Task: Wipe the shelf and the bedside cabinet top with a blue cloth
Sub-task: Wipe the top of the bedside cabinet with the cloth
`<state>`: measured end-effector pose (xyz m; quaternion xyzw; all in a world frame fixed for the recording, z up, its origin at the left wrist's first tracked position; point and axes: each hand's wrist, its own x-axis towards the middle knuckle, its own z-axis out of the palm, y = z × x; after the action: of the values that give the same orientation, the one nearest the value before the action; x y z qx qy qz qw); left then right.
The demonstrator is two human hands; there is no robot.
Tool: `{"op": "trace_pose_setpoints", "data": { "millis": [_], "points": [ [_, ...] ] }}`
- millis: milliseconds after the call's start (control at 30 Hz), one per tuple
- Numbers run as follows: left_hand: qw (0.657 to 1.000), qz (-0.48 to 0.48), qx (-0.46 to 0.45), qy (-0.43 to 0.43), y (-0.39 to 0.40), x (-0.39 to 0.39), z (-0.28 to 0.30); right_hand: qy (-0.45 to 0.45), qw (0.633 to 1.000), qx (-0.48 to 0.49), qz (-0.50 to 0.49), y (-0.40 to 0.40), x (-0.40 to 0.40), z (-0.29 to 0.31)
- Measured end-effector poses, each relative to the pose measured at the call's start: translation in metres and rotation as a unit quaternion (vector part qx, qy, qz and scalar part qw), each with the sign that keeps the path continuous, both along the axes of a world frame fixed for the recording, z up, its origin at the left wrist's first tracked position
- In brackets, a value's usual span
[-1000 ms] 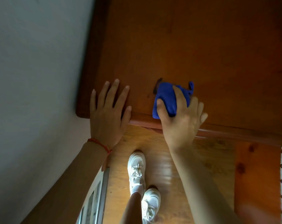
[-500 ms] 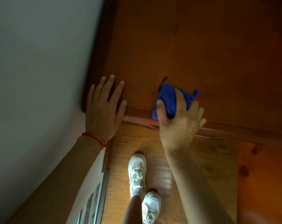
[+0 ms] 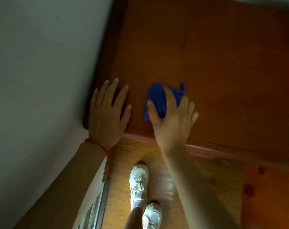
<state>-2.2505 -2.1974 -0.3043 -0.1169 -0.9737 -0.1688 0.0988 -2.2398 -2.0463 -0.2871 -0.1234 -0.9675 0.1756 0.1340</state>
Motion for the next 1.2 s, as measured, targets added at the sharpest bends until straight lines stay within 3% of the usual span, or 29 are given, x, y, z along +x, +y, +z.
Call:
{"op": "trace_pose_setpoints", "data": {
  "millis": [100,300,467,533,700,867,933,1067,1200],
  "points": [
    [1.0,-0.008,-0.004,-0.012,0.008,-0.019,0.003,-0.009,0.999,0.008,0.033,0.004,0.01,0.001],
    [0.999,-0.013,-0.013,-0.026,0.015,-0.016,-0.006,-0.032,0.999,-0.008,-0.006,0.024,-0.097,0.003],
    [1.0,0.002,-0.013,-0.026,0.019,-0.017,-0.003,-0.045,0.996,0.002,0.073,0.011,-0.03,0.006],
    [0.999,0.006,-0.012,-0.03,0.02,-0.018,-0.003,-0.043,0.993,0.029,0.108,0.023,-0.057,0.002],
    [0.999,0.032,-0.006,-0.039,0.03,-0.042,0.004,-0.07,0.997,-0.013,0.034,0.045,-0.161,0.004],
    [0.998,0.05,-0.016,-0.046,0.061,-0.085,0.014,-0.068,0.989,0.014,0.134,0.047,-0.102,0.008],
    [0.997,0.051,-0.023,-0.061,0.069,-0.095,0.012,-0.076,0.981,0.036,0.174,0.056,-0.132,0.005],
    [0.993,0.062,-0.03,-0.094,0.071,-0.097,0.009,-0.093,0.988,-0.01,0.127,0.056,-0.236,0.007],
    [0.992,0.066,-0.032,-0.102,0.071,-0.097,0.011,-0.084,0.986,-0.005,0.145,0.063,-0.215,0.007]
  ]
}}
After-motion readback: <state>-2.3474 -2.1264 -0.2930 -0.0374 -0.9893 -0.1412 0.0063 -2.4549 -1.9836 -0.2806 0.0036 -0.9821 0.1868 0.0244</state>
